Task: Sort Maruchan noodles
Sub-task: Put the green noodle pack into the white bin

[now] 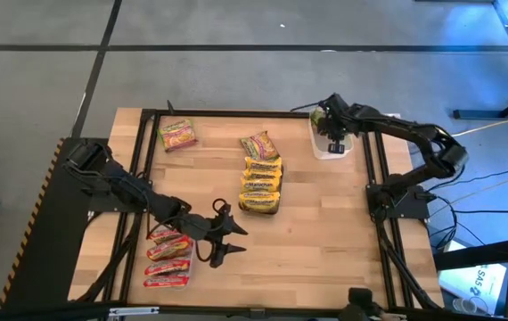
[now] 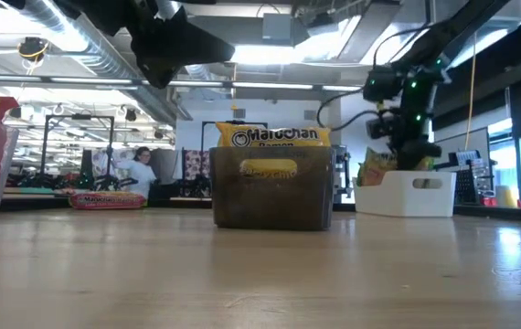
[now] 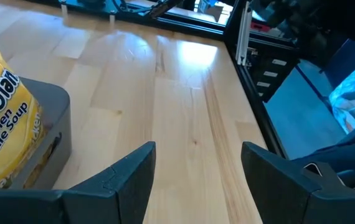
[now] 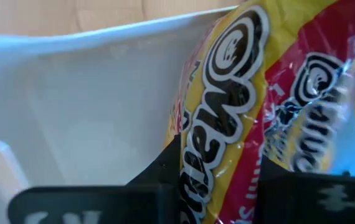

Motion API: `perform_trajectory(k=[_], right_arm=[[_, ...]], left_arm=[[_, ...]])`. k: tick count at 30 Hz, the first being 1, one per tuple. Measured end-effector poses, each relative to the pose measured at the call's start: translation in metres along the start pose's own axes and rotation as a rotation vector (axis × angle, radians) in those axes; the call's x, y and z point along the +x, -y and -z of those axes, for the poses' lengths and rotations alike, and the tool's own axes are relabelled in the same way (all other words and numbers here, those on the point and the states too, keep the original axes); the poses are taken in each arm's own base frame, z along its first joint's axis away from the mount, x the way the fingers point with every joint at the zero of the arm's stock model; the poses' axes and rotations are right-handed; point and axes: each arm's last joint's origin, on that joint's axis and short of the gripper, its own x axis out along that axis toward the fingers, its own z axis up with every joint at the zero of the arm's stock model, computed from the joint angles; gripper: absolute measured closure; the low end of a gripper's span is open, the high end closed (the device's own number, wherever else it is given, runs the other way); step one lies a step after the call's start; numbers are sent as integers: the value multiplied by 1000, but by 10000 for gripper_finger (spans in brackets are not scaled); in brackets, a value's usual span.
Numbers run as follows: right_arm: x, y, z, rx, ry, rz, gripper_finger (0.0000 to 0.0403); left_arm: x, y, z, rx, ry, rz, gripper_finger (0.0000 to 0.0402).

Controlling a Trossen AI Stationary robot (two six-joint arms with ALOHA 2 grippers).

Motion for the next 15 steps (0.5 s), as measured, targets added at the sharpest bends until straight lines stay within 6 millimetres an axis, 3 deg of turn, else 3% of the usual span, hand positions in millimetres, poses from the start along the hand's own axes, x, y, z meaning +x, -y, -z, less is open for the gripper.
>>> perform_trajectory(k=[7, 15], right_arm=[[21, 2, -6, -21, -40, 31, 330], [20, 7, -8, -6, -71, 115, 222]], left_arm=[[0, 1, 0, 2, -1, 3, 170], [-1, 5, 2, 32, -10, 27, 170]])
